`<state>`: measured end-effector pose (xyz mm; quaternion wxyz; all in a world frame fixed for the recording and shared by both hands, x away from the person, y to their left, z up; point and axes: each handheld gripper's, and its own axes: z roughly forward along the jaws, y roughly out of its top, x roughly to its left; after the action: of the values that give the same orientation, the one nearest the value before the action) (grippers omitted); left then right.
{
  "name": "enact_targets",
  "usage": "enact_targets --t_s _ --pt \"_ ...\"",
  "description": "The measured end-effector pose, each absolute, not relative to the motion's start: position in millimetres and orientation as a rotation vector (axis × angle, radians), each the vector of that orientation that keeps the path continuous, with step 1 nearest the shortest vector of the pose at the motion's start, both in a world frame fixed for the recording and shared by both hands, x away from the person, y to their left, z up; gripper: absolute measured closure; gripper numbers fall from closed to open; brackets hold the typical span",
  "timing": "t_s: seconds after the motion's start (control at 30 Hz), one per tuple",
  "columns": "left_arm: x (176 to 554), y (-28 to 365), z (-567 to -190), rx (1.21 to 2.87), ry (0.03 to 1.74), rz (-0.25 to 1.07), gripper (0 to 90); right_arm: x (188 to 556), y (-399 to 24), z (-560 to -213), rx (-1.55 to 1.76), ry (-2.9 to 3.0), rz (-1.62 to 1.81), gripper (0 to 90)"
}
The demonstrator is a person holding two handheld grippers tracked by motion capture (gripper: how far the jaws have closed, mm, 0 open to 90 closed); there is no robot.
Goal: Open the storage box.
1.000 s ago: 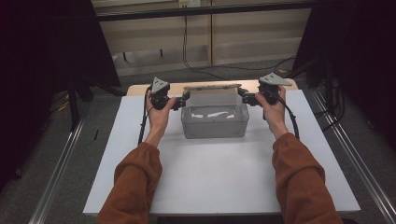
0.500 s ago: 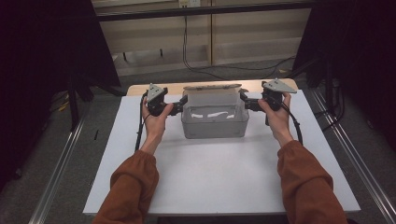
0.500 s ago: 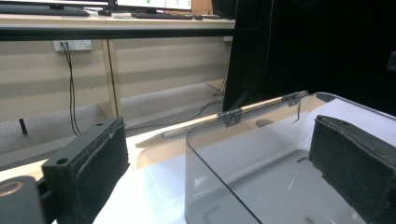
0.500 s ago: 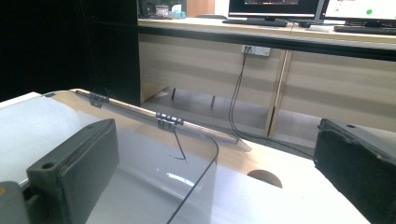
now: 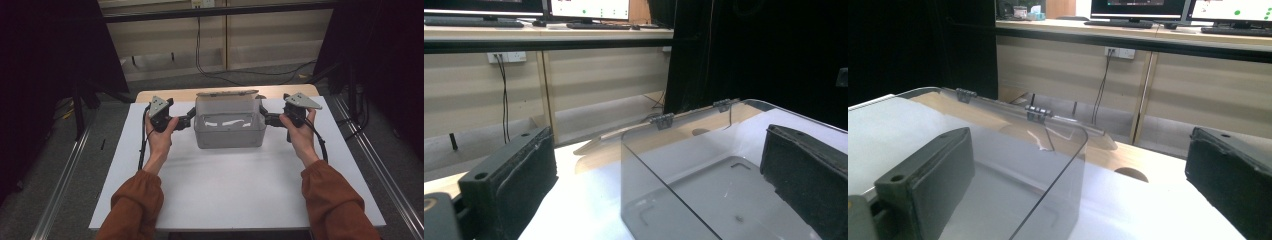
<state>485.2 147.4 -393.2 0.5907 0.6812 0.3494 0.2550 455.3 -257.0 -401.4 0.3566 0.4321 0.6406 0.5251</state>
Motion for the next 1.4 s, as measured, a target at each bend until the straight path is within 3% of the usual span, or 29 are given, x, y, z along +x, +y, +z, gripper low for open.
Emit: enact_targets --t_s 0.8,1.03,1.4 --pt "424 171 -399 1.561 0.796 0.650 3.2 400 -257 -404 1.047 1.604 1.371 0.0" --pt "410 179 -404 1.542 0.857 0.593 3.2 384 -259 -406 1.048 1.604 1.362 0.0" --pt "383 195 -412 1.557 0.865 0.665 3.0 359 -268 -414 1.063 1.595 1.339 0.0"
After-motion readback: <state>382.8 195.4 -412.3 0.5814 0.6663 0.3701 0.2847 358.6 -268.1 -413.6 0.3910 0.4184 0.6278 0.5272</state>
